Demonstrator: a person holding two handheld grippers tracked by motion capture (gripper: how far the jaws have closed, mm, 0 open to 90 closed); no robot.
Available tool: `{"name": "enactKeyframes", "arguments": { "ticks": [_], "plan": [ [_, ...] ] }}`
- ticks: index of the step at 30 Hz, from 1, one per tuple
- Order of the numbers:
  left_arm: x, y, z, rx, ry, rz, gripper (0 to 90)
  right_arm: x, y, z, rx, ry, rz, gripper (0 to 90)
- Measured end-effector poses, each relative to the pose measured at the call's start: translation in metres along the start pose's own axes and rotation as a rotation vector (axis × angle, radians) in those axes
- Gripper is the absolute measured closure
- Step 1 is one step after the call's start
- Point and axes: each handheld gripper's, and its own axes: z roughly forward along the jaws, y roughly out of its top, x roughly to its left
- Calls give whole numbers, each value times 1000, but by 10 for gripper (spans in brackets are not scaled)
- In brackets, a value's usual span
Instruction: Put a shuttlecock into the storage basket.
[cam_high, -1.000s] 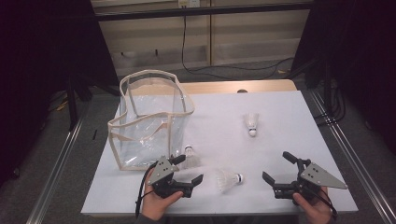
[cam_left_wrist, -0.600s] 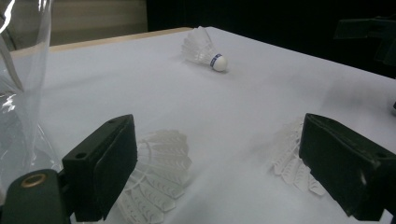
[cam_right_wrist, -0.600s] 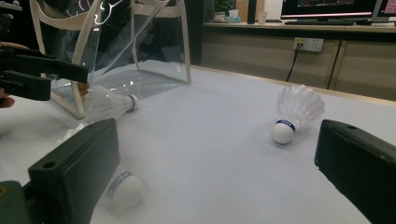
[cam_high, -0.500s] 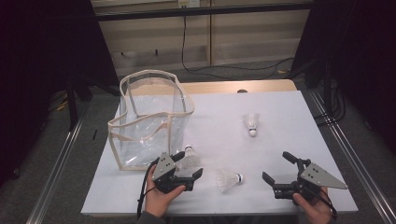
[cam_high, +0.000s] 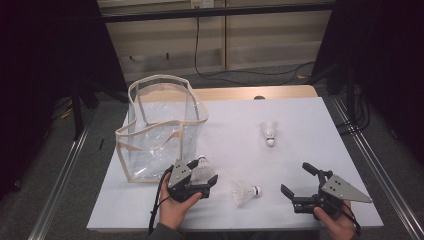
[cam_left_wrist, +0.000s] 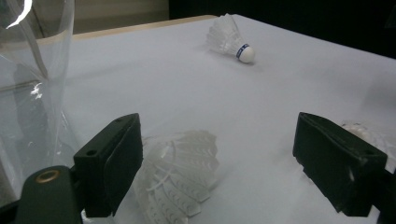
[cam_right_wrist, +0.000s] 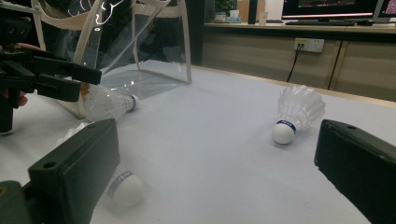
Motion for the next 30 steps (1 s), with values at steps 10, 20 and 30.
{"name": "enactKeyframes", "arguments": {
  "ticks": [10, 20, 30],
  "plan": [
    [-1, 2, 3, 47, 36, 10, 199, 0, 0, 0, 1, 0, 0, 0],
    [-1, 4, 6, 83, 67, 29, 248, -1, 0, 0, 0, -1, 2, 0],
    [0, 4, 8, 119, 117, 79, 362, -1, -1, 0, 1, 3, -2, 0]
  ]
}}
